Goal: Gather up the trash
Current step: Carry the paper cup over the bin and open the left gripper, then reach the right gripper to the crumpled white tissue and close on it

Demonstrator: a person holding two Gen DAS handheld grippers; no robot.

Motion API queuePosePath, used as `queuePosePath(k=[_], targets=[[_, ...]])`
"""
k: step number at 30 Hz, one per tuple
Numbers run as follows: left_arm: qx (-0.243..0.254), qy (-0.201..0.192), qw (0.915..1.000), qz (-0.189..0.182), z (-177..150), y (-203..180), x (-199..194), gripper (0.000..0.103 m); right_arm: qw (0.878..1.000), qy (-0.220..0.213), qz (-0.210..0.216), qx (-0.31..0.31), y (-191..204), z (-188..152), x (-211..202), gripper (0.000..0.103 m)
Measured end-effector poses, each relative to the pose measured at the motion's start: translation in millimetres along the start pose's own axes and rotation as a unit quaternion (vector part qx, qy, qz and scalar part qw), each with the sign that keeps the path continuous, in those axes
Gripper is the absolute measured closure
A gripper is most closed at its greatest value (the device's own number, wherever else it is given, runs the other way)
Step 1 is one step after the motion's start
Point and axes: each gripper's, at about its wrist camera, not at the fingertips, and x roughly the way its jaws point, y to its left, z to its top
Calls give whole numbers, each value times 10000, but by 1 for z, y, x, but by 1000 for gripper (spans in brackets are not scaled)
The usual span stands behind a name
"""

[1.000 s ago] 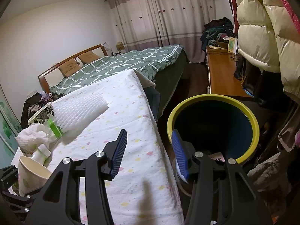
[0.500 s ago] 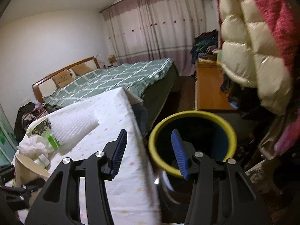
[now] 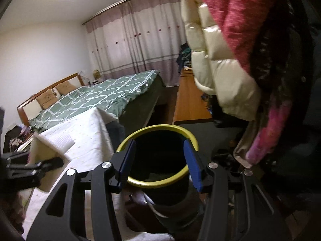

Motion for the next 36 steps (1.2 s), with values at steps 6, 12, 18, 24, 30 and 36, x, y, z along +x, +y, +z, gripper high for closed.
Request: queuePosePath(k=[6, 12, 18, 24, 30, 36], targets=[[94, 116, 9995, -293, 44, -36, 61, 51, 9999, -43, -53, 87, -15, 0, -3, 52], [119, 260, 9994, -211, 63, -52, 119, 48, 9999, 91, -75, 124, -22, -6, 6, 51], [22, 203, 9998, -10, 71, -51, 137, 26, 9997, 179, -68, 171, -23, -8, 12, 51], [-339, -205, 9991, 142, 57, -19, 61, 15, 9998, 176, -30, 119, -15, -9, 9, 50], [-661, -654, 9941, 551, 18, 27, -44, 11, 9994, 275, 213, -78, 15, -13, 11, 48], [-1106, -952, 9811, 1271, -41, 82, -137, 9, 9962, 413, 666, -377, 61, -18, 11, 47]])
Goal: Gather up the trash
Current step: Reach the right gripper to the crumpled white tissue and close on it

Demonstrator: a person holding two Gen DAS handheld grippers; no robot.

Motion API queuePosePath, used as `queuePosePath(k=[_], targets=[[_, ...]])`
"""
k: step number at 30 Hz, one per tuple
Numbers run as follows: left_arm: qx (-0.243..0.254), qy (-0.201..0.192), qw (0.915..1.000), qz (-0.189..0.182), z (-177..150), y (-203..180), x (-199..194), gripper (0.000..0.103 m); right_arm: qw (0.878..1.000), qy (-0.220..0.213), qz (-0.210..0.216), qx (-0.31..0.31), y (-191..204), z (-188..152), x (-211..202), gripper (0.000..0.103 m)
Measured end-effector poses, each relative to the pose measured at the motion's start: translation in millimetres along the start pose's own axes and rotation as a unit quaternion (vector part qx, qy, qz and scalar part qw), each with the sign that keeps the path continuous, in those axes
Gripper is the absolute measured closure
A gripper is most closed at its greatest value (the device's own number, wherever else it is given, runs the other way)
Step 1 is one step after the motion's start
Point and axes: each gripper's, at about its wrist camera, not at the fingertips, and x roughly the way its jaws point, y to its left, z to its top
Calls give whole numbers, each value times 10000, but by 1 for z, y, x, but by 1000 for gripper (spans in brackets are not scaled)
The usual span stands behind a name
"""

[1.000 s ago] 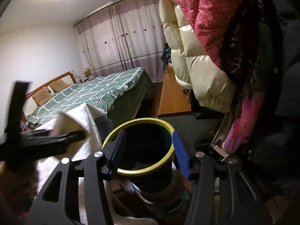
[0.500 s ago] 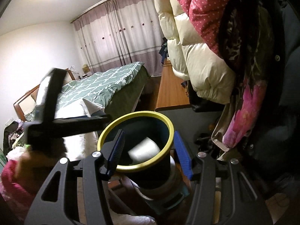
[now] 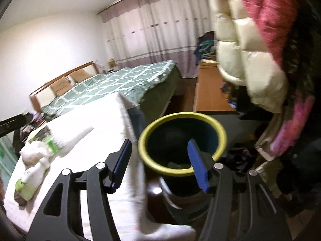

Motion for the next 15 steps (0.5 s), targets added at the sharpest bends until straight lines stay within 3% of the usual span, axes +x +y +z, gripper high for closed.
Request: queuePosePath(k=[8, 15], targets=[[-761, -315, 9909, 1061, -43, 112, -87, 6, 9937, 362, 934, -508, 82, -1, 15, 47], [-1271, -555, 9769, 1626, -70, 175, -128, 6, 9723, 744, 1938, -1074, 177, -7, 32, 47]])
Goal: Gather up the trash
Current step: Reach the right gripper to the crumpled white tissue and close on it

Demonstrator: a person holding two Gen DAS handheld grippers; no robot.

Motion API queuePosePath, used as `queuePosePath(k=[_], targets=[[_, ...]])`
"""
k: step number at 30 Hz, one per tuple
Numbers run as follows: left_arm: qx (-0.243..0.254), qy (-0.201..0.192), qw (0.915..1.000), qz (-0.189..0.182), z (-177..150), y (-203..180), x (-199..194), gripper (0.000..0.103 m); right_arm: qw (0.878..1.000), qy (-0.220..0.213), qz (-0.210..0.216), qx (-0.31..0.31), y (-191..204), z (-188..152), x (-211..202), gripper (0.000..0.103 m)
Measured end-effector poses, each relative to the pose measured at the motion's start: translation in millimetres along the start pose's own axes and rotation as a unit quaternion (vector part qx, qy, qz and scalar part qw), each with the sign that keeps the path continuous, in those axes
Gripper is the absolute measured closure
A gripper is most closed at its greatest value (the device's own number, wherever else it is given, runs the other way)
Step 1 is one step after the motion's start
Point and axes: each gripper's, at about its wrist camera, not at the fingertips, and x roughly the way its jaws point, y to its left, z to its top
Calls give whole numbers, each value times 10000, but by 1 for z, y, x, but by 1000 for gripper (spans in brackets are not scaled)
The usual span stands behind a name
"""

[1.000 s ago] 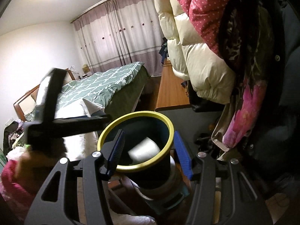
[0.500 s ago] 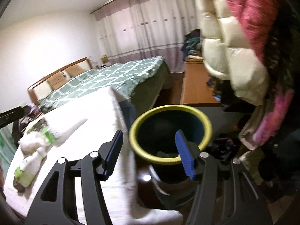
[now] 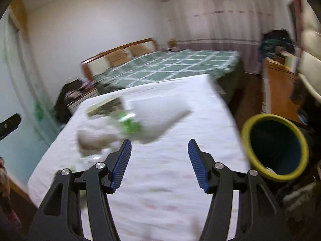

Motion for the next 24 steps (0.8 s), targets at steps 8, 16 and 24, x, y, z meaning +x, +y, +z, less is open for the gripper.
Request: queuePosePath(k=[8, 16, 24], targets=[[-222, 63, 9996, 133, -10, 33, 6, 6, 9934, 413, 859, -631, 76, 15, 49, 47], [-279, 226, 9993, 48, -17, 35, 22, 6, 9889, 727, 712, -1079, 109, 15, 86, 48], [-165, 336, 9993, -78, -21, 25, 34, 6, 9896, 901, 552, -977, 101, 19, 107, 97]])
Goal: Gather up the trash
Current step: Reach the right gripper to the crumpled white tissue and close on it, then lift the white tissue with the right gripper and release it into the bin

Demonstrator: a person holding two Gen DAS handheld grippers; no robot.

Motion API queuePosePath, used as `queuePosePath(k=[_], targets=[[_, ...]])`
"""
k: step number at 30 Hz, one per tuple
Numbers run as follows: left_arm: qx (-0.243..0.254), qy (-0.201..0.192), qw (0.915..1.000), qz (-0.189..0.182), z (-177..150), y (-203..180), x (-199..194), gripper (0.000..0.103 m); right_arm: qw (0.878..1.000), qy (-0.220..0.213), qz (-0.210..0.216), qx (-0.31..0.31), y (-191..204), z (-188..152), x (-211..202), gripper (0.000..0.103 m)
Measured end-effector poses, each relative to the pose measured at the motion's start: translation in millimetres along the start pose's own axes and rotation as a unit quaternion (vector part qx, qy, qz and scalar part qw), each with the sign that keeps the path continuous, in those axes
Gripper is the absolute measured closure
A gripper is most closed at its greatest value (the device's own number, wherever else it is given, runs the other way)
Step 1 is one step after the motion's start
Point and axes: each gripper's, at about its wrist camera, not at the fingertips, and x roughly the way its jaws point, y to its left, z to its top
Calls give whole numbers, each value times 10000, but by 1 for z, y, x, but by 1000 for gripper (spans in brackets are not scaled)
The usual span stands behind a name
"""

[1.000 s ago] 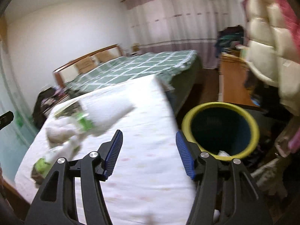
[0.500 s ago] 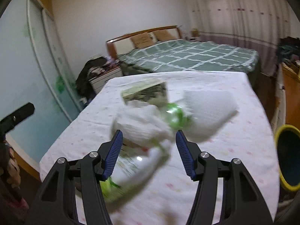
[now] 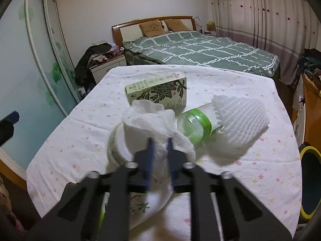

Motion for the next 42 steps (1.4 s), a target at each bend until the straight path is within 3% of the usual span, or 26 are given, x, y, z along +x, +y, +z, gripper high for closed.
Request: queuePosePath(k=[13, 24, 27, 28, 31, 38, 40, 41, 42], targets=[[60, 93, 9999, -72, -3, -8, 12, 6, 9962, -776, 329, 221, -16, 60, -51, 100], [218, 161, 9995, -180, -5, -26, 18, 6, 9860, -1616, 137, 385, -48, 95, -131, 101], [244, 164, 9993, -227, -5, -30, 19, 6, 9890, -1409, 322, 320, -50, 93, -129, 101], [245, 163, 9993, -238, -5, -31, 19, 6, 9901, -1320, 355, 313, -50, 87, -123, 98], [264, 177, 9992, -243, -6, -33, 19, 6, 9951, -955, 105, 231, -47, 63, -92, 53], [233, 165, 9993, -231, -6, -31, 19, 6, 9993, -89, -14, 357, -49, 29, -12, 43], [230, 167, 9993, -228, -6, -31, 19, 6, 9990, 53, 51, 439, -51, 27, 2, 49], [224, 173, 9993, -231, -6, -31, 20, 6, 9989, 99, 54, 451, -51, 26, 6, 78], [220, 177, 9993, -237, -6, -30, 20, 6, 9988, 192, 68, 454, -52, 26, 11, 101]])
